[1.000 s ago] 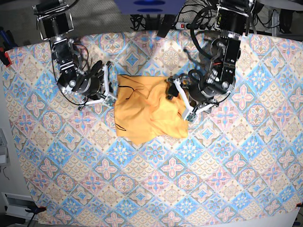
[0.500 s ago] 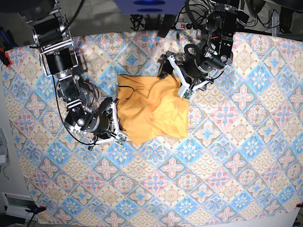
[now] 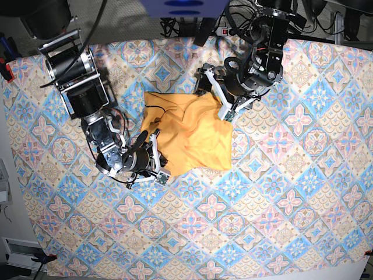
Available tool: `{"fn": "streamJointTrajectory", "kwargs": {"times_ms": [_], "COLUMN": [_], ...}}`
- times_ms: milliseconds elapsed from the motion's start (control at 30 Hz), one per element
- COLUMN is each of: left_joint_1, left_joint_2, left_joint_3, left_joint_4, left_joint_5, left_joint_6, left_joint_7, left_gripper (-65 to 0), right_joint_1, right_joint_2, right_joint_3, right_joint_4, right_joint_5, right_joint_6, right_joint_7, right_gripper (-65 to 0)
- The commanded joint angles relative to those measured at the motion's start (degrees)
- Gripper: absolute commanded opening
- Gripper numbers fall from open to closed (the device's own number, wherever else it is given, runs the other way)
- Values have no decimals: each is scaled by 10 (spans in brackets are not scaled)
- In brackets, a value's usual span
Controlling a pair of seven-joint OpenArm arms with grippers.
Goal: Fold the T-shirt properly
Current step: 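Fold the shirt's sides inward with both grippers toward each other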
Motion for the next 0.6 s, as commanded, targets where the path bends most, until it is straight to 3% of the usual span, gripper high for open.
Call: {"fn": "streamJointTrajectory", "kwargs": {"times_ms": [0,200,300,567], "left_joint_1": [-12,-64,-92,-167], "left_joint_2": [1,-1,-1,-11], "left_joint_3": [-1,-3,-3,-1], "left_joint_4": [-4,-74,-113,-187], "left_joint_5": [-5,-1,0,0], "left_joint_6": [-3,-3,-3,-3], "left_joint_7": [-8,-47,-53,-79], "left_gripper": [-158,-158,-158,-158], "right_joint_1": [23,15,-12,-95], "right_joint_2": [-7,-5,22,96], "right_joint_3": [-2,-8,-5,0], "right_joint_4": [-7,-15,13,187], "right_joint_5": [5,4,4,8], "right_joint_6": [-3,-3,-3,-3], "right_joint_7": [10,6,-3,-98], "right_gripper": [-621,-621,-621,-622]}}
